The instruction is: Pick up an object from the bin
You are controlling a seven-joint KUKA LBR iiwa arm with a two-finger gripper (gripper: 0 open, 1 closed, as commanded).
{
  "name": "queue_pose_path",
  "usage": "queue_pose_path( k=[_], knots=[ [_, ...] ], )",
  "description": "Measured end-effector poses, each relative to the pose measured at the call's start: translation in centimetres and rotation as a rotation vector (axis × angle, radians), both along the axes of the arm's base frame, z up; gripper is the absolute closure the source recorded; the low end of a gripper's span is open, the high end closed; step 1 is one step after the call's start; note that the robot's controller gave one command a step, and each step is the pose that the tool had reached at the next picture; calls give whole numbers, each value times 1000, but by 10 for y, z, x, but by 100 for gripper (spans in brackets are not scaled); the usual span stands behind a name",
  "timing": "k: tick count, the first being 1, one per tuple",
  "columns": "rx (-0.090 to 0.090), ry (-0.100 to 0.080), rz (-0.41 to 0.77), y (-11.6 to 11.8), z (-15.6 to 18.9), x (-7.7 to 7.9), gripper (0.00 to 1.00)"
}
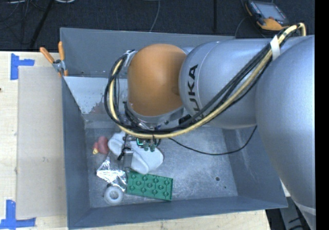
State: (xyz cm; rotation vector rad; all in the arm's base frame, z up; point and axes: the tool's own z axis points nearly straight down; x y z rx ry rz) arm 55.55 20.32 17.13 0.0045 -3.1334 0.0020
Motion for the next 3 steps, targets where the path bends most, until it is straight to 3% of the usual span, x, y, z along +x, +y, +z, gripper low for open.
queue_pose_path(
  k=[1, 2, 3],
  knots=[
    [7, -18, -38, -23, -97, 32, 0],
    [5, -20, -40, -24, -94, 33, 100],
    [4, -17, -14, -12, 66, 38, 100]
  ],
)
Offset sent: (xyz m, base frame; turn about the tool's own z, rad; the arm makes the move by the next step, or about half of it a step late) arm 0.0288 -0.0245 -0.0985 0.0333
